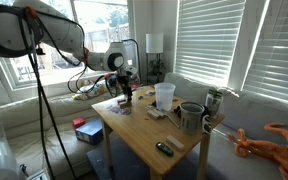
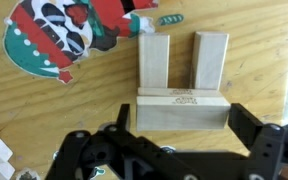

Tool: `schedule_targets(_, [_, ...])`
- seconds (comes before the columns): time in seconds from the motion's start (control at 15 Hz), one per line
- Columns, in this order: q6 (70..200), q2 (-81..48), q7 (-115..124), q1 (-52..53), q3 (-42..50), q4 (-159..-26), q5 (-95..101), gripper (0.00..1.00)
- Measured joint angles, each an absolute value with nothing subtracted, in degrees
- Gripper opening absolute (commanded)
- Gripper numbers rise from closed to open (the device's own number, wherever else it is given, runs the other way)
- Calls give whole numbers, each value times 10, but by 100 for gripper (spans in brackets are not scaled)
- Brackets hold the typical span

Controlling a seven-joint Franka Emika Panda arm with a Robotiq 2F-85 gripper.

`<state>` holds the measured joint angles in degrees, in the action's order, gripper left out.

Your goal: Pick up the bottom wooden block from the stacked blocks in a square and put it on the top stacked wooden block, pick up the two stacked blocks and turn them ninety degrees anticlockwise to stack them on the block to the left, pick up the block to the right and stack it on the three stacked blocks

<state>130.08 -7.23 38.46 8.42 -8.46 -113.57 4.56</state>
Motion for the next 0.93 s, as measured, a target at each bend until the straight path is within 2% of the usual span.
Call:
schedule_targets(0.27, [1301, -76, 385, 84, -85, -1136, 46, 99])
schedule_targets(0.33, [1301, -76, 385, 84, -85, -1136, 46, 92])
schedule_targets(0.4, [1301, -77, 385, 84, -85, -1136, 46, 76])
schedule_targets(0.6, [1301, -80, 385, 85, -85, -1136, 46, 60])
schedule_targets(0.93, [1301, -81, 385, 85, -85, -1135, 41, 60])
